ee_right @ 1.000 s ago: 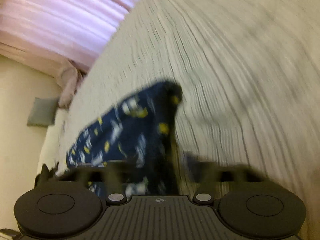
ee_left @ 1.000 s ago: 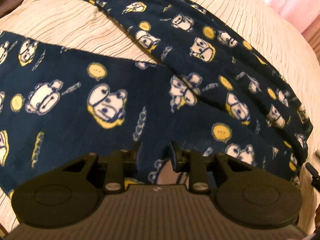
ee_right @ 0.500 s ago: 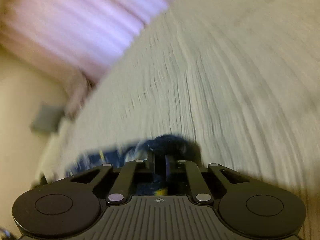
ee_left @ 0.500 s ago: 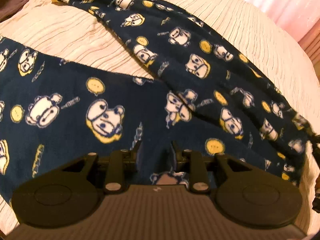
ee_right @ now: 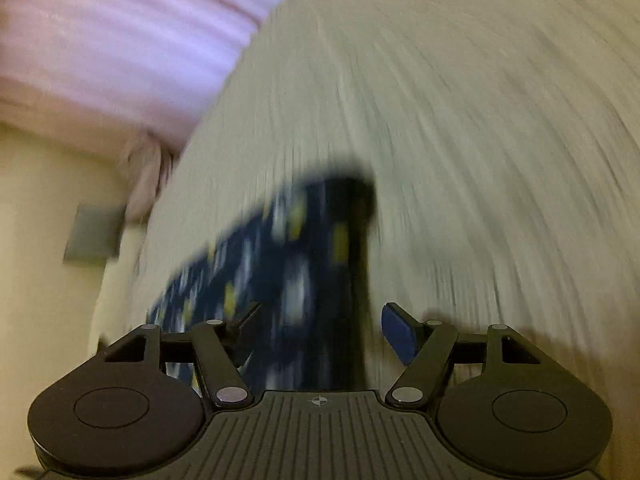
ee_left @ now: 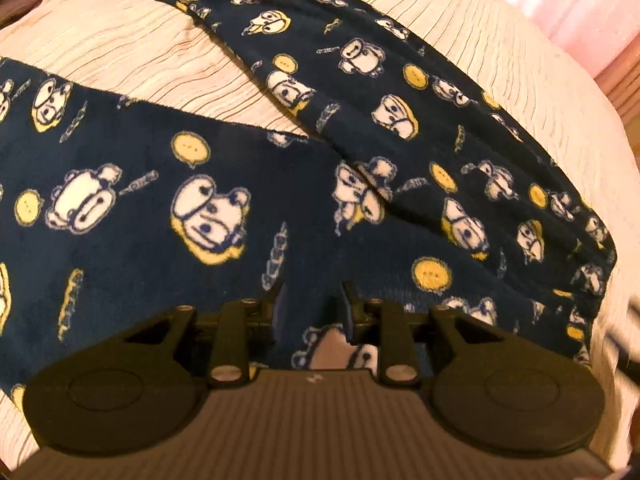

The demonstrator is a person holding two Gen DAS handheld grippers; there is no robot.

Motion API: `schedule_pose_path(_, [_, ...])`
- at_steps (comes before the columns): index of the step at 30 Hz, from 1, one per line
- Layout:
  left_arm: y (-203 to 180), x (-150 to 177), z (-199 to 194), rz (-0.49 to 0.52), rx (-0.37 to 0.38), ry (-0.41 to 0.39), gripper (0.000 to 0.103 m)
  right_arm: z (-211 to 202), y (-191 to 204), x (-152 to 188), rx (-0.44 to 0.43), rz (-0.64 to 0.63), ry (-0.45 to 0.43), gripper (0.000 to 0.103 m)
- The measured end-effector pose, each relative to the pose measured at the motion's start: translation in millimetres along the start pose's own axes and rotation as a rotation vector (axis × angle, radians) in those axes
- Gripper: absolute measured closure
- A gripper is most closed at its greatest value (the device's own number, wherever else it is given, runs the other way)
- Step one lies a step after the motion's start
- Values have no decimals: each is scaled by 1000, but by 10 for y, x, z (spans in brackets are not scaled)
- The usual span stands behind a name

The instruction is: Fold clothes

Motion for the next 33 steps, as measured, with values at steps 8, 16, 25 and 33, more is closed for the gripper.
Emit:
schedule_pose_path(8, [178,266,-12,81,-3,85,80,-181,405,1043,557,-185,56,41])
schedule_pose_path(16, [721,446,-241,110,13,101,79,190,1459,1461,508,-460,-32,41])
schedule_pose_path(25, [1759,673,-848,149,-114,240,79,269,1513,2504,786,-156,130,41])
schedule_pose_path(33, [1903,532,-1894,205,-111,143,79,-225,2625,2973,597,-134,18,41])
Point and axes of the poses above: each gripper's, at about its wrist camera, not at the fingertips, and z roughly the way its jaws point, y to its left, x to its underside, the point moved 3 cm from there along z, roughly the way its jaws point, and after that the axes turned 14 degrees about y, right-handed, at the moved point
